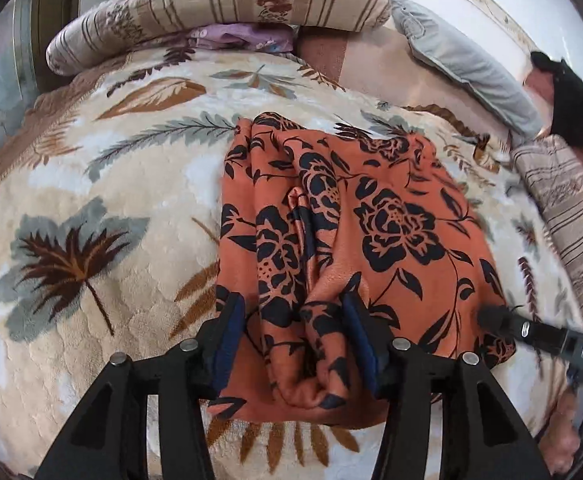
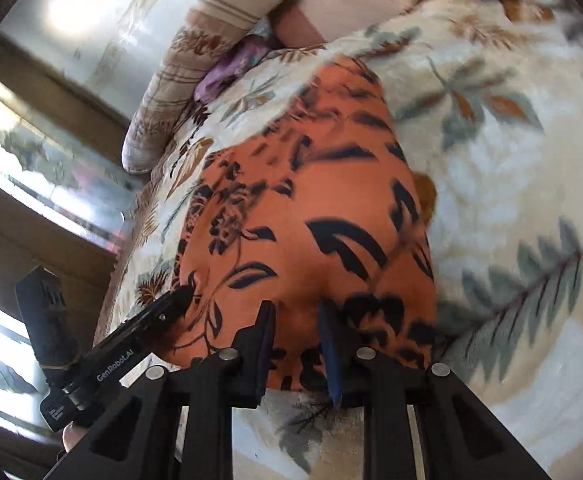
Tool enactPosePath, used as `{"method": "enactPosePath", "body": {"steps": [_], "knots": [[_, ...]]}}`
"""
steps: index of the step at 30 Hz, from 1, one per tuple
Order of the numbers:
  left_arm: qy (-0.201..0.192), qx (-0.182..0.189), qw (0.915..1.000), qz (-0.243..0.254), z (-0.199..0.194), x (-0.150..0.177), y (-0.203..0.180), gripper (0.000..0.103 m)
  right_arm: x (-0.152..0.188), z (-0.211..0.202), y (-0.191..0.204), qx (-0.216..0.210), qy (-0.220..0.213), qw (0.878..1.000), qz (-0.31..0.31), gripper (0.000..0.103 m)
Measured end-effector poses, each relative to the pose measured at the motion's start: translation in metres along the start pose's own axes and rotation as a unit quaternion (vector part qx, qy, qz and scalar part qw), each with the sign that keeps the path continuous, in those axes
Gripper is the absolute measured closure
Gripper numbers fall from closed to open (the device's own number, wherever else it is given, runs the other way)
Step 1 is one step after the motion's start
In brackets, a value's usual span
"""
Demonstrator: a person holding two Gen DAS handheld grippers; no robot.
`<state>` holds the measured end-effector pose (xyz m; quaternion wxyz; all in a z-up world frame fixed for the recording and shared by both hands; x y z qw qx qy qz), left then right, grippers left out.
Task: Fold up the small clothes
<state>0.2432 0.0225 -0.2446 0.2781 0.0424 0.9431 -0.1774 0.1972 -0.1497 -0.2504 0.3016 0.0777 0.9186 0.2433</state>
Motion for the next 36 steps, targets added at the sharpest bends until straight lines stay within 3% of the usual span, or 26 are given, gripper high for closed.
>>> {"method": "enactPosePath", "body": {"steps": [4, 9, 11, 12, 13, 14, 17, 21, 25, 28, 30, 33, 36], "knots": [[0.01, 0.013, 0.9997, -0.021, 0.005, 0.002, 0.004, 0.048, -0.052, -0.01, -0.003, 0.03, -0.038, 0.999, -0.003, 0.079], [0.016, 0.016, 0.9996, -0.018, 0.014, 0.004, 0.0, 0.04, -0.108, 0.034, -0.041, 0.078, -0.021, 0.996, 0.044, 0.078], [0.016, 0.013, 0.9998, -0.004, 0.017, 0.006, -0.003, 0.034, -0.118, 0.065, -0.061, 0.082, 0.005, 0.994, 0.07, 0.078], [0.012, 0.004, 0.9999, 0.009, 0.018, 0.007, -0.005, 0.028, -0.119, 0.077, -0.066, 0.091, 0.019, 0.993, 0.071, 0.077], [0.007, -0.017, 0.9997, 0.017, 0.02, 0.008, -0.003, 0.013, -0.122, 0.088, -0.071, 0.1, 0.026, 0.993, 0.063, 0.077], [0.006, -0.03, 0.9994, 0.014, 0.022, 0.009, 0.002, 0.007, -0.126, 0.09, -0.07, 0.103, 0.023, 0.993, 0.056, 0.077], [0.034, 0.006, 0.9984, -0.046, 0.027, 0.013, 0.016, 0.004, -0.134, 0.091, -0.062, 0.122, 0.042, 0.991, 0.046, 0.075], [0.032, -0.001, 0.999, -0.032, 0.022, 0.016, 0.016, 0.004, -0.143, 0.079, -0.013, 0.065, 0.019, 0.998, -0.004, 0.075], [0.035, -0.002, 0.9987, -0.037, 0.02, 0.02, 0.017, 0.004, -0.134, 0.112, 0.039, 0.018, 0.081, 0.996, -0.042, 0.075], [0.036, -0.004, 0.9987, -0.036, 0.02, 0.02, 0.017, 0.004, -0.124, 0.156, 0.058, 0.031, 0.125, 0.989, -0.077, 0.074], [0.036, -0.004, 0.9986, -0.039, 0.022, 0.018, 0.018, 0.004, -0.126, 0.175, 0.06, 0.052, 0.121, 0.987, -0.09, 0.074], [0.043, 0.001, 0.9982, -0.042, 0.024, 0.015, 0.019, 0.003, -0.132, 0.17, 0.056, 0.044, 0.126, 0.989, -0.069, 0.075], [0.047, 0.002, 0.998, -0.042, 0.023, 0.013, 0.019, 0.003, -0.142, 0.143, 0.052, 0.024, 0.105, 0.992, -0.062, 0.075]]}}
Point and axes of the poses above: each gripper's, at about its wrist camera, not at the fingertips, and z roughly the way its jaws point, y to its left, x to its underside, the point moved 8 cm from there along z, roughly the way its jaws point, and after that the axes turned 8 degrees about -z, right-handed, at the moved point
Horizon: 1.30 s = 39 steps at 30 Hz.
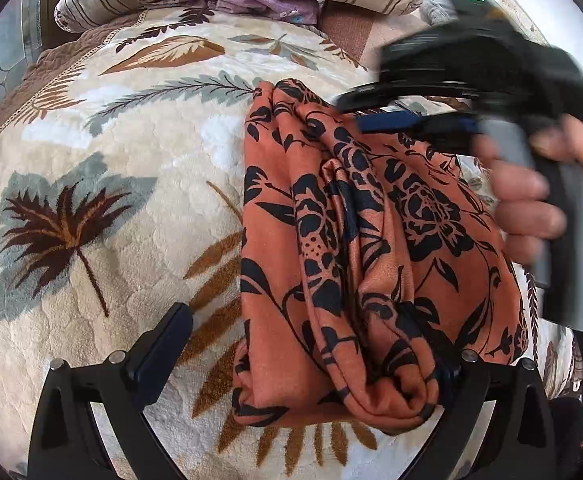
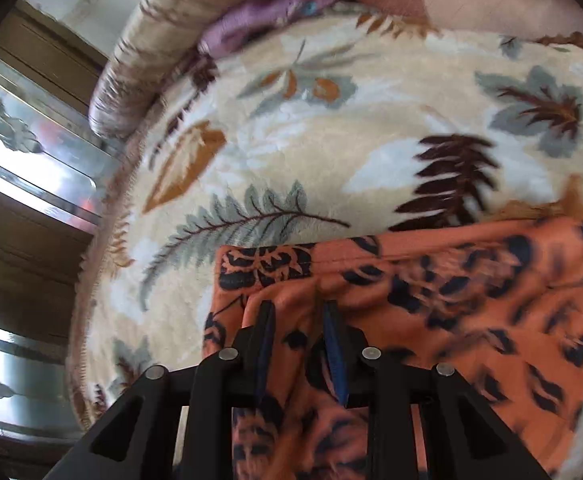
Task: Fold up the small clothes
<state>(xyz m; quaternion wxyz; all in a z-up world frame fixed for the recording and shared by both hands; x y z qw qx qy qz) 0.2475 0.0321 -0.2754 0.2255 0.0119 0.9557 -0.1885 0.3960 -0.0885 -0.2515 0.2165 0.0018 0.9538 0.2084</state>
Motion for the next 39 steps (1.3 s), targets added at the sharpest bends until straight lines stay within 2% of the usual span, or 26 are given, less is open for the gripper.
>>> {"method": "enactPosePath", "body": {"steps": [3, 5, 10, 13, 16, 18, 22, 26, 29, 35, 39], "knots": [[0.0, -0.001, 1.0, -0.006, -0.006, -0.004, 0.002, 0.003, 0.012, -0.044, -0.012, -0.01, -0.033, 0.999, 0.007, 0.075], [-0.019, -0.011, 0.9997, 0.008, -0.016, -0.007, 0.002, 0.003, 0.025, -0.072, -0.019, -0.008, -0.048, 0.999, 0.008, 0.075], [-0.053, -0.045, 0.9969, 0.036, -0.031, -0.011, -0.001, 0.003, 0.086, -0.123, -0.04, 0.019, -0.057, 0.998, 0.003, 0.075], [-0.049, -0.061, 0.9959, 0.046, -0.027, -0.007, 0.001, 0.003, 0.129, -0.128, -0.044, 0.021, -0.048, 0.999, 0.005, 0.075], [-0.027, -0.074, 0.9954, 0.056, -0.012, 0.0, 0.001, 0.001, 0.17, -0.102, -0.052, 0.023, -0.01, 1.0, 0.008, 0.075], [-0.035, -0.08, 0.9942, 0.062, -0.012, -0.001, -0.001, 0.001, 0.177, -0.099, -0.052, 0.018, -0.033, 0.999, 0.004, 0.075], [-0.063, -0.09, 0.991, 0.077, -0.023, -0.004, -0.004, 0.001, 0.163, -0.114, -0.048, 0.019, -0.024, 0.999, 0.014, 0.076], [-0.084, -0.083, 0.9911, 0.061, -0.039, -0.009, -0.002, 0.001, 0.128, -0.133, -0.051, 0.04, -0.062, 0.997, 0.003, 0.076], [-0.095, -0.093, 0.9892, 0.061, -0.04, -0.013, 0.0, 0.001, 0.095, -0.135, -0.06, 0.066, -0.085, 0.994, 0.005, 0.076], [-0.096, -0.098, 0.9871, 0.083, -0.028, -0.014, -0.007, 0.001, 0.024, -0.102, -0.082, 0.117, -0.102, 0.988, 0.017, 0.076], [-0.093, -0.095, 0.9868, 0.092, -0.026, -0.016, -0.009, 0.001, -0.001, -0.064, -0.099, 0.142, -0.081, 0.986, 0.031, 0.076]]}}
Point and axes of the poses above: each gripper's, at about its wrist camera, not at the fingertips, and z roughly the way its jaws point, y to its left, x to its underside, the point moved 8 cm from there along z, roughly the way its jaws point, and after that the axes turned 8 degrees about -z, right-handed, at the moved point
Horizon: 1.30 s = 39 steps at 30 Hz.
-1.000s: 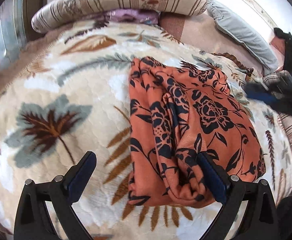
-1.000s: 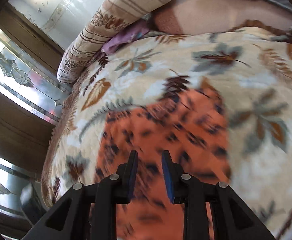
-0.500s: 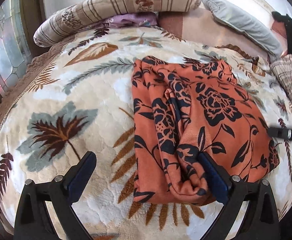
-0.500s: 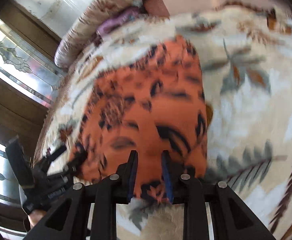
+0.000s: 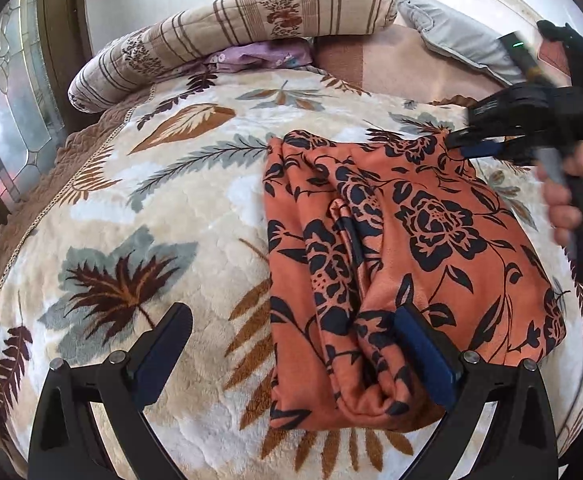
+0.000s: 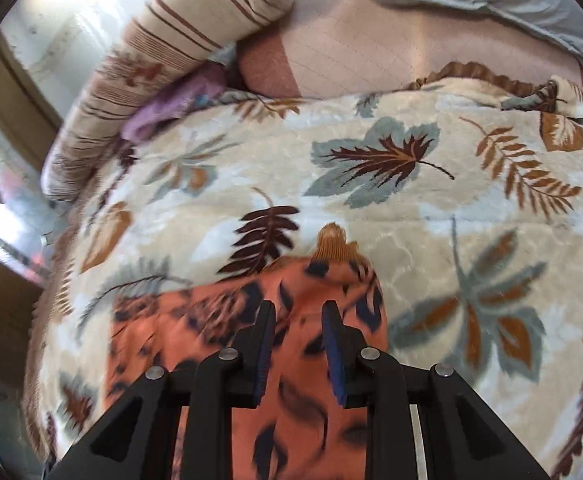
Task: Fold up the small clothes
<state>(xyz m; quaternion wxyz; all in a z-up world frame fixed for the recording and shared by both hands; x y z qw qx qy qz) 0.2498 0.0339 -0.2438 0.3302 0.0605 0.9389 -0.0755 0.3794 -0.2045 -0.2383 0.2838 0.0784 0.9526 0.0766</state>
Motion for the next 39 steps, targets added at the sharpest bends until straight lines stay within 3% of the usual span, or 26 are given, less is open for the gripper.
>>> {"method": "enactPosePath", "body": {"steps": [3, 7, 14, 22, 26, 29, 32, 36, 39], "knots": [[-0.004, -0.003, 1.0, 0.006, -0.001, -0.001, -0.002, 0.001, 0.001, 0.031, -0.005, 0.009, 0.023, 1.0, 0.013, 0.076], [-0.004, -0.005, 0.9998, 0.019, -0.001, 0.001, -0.006, 0.001, -0.002, 0.035, -0.008, 0.009, 0.006, 1.0, 0.014, 0.076], [-0.006, -0.009, 0.9997, 0.02, -0.003, 0.003, -0.006, 0.001, 0.018, -0.019, -0.003, -0.035, -0.018, 0.999, 0.004, 0.076], [-0.011, -0.015, 0.9995, 0.024, -0.005, 0.005, -0.006, 0.001, 0.08, -0.087, 0.008, -0.06, -0.018, 0.997, -0.034, 0.075], [-0.014, -0.018, 0.9994, 0.025, -0.006, 0.006, -0.006, 0.001, 0.112, -0.094, 0.014, -0.067, -0.005, 0.997, -0.043, 0.075], [-0.015, -0.019, 0.9994, 0.027, -0.005, 0.006, -0.007, 0.001, 0.144, -0.073, 0.016, -0.05, 0.034, 0.997, -0.053, 0.075], [-0.016, -0.02, 0.9993, 0.027, -0.005, 0.007, -0.006, 0.001, 0.149, -0.076, 0.018, -0.038, 0.014, 0.997, -0.07, 0.075], [-0.016, -0.02, 0.9994, 0.025, -0.006, 0.007, -0.005, 0.001, 0.146, -0.092, 0.017, -0.06, 0.022, 0.997, -0.05, 0.075], [-0.012, -0.017, 0.9996, 0.019, -0.008, 0.005, -0.006, 0.001, 0.147, -0.11, 0.016, -0.059, 0.004, 0.996, -0.059, 0.075]]}}
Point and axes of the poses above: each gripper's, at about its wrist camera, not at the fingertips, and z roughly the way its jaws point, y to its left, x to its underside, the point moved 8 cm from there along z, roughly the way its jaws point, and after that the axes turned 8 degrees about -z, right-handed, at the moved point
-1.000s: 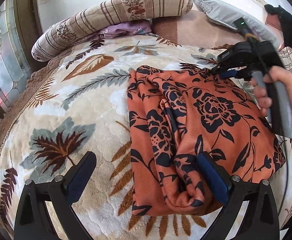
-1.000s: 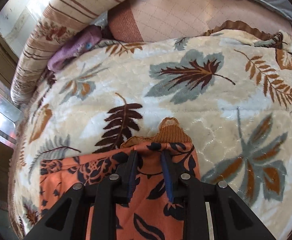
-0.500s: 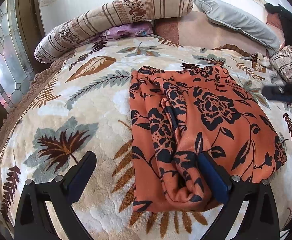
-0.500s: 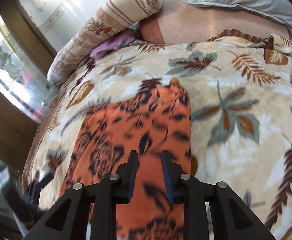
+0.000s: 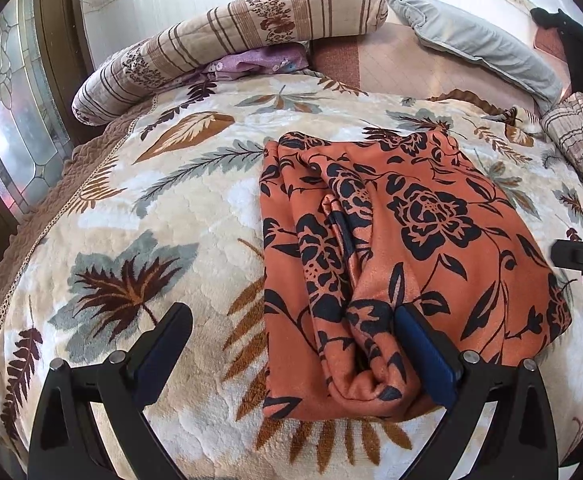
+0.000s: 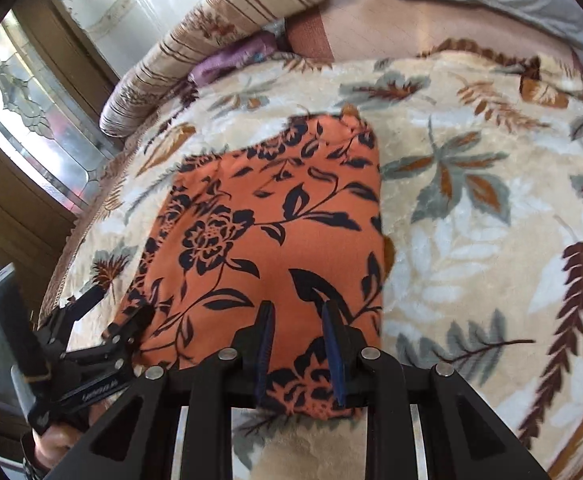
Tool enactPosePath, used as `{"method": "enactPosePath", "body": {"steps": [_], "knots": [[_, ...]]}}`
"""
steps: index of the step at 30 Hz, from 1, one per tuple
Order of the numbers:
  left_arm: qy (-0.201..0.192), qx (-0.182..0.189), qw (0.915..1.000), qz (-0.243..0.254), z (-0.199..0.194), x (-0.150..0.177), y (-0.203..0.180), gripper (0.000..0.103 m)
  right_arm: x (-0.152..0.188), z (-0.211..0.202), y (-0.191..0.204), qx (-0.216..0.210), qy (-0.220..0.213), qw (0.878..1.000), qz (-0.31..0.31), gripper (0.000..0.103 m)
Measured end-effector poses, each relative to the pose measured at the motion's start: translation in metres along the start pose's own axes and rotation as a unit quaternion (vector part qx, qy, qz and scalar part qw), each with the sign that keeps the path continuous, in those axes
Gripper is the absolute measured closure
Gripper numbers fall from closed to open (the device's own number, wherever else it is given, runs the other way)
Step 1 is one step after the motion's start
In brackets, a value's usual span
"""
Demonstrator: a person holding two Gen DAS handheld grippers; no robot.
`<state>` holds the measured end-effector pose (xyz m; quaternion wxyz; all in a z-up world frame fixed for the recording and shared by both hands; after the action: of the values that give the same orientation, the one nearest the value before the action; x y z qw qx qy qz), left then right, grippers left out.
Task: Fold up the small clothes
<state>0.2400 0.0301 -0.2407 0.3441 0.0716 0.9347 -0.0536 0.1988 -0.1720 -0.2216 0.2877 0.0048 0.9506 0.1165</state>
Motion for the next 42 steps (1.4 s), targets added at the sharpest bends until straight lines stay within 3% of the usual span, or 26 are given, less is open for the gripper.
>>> {"method": "enactPosePath", "body": {"steps": [3, 5, 7, 13, 42], "knots": [[-0.004, 0.004, 1.0, -0.001, -0.004, -0.002, -0.003, 0.002, 0.006, -0.019, -0.004, -0.01, -0.017, 1.0, 0.001, 0.075], [-0.01, 0.011, 0.9999, 0.002, -0.01, -0.004, -0.008, 0.002, 0.01, -0.03, -0.009, -0.009, -0.03, 0.999, 0.005, 0.066], [-0.017, 0.015, 0.9997, 0.007, -0.015, -0.006, -0.012, 0.002, 0.016, -0.04, -0.013, -0.011, -0.042, 0.999, 0.016, 0.026], [-0.04, 0.015, 0.9988, 0.025, -0.03, -0.01, -0.021, 0.002, 0.031, -0.066, -0.02, -0.004, -0.078, 0.996, 0.032, 0.025], [-0.055, 0.013, 0.998, 0.027, -0.044, -0.01, -0.021, 0.001, 0.039, -0.092, 0.002, -0.013, -0.098, 0.995, 0.035, 0.025]]}}
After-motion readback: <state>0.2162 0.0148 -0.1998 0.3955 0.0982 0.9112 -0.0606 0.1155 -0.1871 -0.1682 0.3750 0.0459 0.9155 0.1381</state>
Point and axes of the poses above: each gripper's, at about its wrist camera, not at the fingertips, and z roughly the way its jaws point, y to its left, x to its underside, the point moved 8 cm from there along z, roughly the way its jaws point, and after that the axes turned 8 degrees about -z, right-handed, at the moved point
